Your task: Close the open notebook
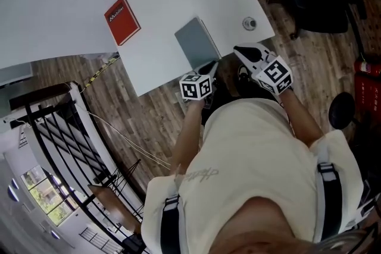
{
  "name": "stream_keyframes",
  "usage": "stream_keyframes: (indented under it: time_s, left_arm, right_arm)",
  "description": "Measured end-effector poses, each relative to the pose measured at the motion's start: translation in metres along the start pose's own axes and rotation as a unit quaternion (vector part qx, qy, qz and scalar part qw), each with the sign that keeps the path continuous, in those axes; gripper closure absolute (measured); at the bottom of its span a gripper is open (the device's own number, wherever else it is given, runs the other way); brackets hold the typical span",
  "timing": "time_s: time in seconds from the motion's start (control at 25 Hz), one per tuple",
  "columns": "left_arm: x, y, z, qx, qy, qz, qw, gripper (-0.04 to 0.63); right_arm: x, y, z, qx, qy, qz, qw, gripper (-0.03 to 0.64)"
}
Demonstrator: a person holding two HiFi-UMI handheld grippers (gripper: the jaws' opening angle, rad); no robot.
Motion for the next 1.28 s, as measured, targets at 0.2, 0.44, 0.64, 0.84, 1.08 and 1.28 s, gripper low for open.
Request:
stream_keyframes:
  time_s: [0.2,0.44,0.64,0.84,1.08,1.28]
  left_arm:
    - [0.011,-0.004,0.001,-0.012,-0.015,-0.004,0.9998,0.572]
    - [0.002,0.007,0.011,-0.016,0.001,-0.014,0.9998,0.572]
    - [-0.018,0.031,0.018,-0.004,0.011,-0.035,0.9993,0.572]
    - [-0.034,0.054,-0.004,0.041,0.014,-0.051,0.9978,0.574]
    - [-0.04,0.093,-0.055,0.103,-0.023,-0.082,0.991,0.577]
    - [-0.032,0.124,-0.102,0.158,-0.048,-0.089,0.9823,0.576]
  right_arm:
    - [0.01,0.008,0.003,0.004,-0.011,0.011,1.0,0.609]
    - [0.011,0.005,0.009,0.001,-0.015,0.006,1.0,0.609]
    - [0.006,-0.006,0.008,-0.002,-0.006,0.003,1.0,0.609]
    - [-0.005,-0.019,-0.009,0.003,0.012,-0.004,1.0,0.609]
    - [-0.022,-0.042,-0.04,0.014,0.044,-0.019,0.999,0.609]
    - [-0.029,-0.06,-0.071,0.041,0.056,-0.025,0.997,0.609]
Point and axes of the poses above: the fingertips, and each gripper's own axes: y backward along the fingers, x to its right, z out of its underside, the point moved 4 cm from there along y, backward along the fingers, and after that the axes turned 8 degrees about x, right-handed, at the moved point
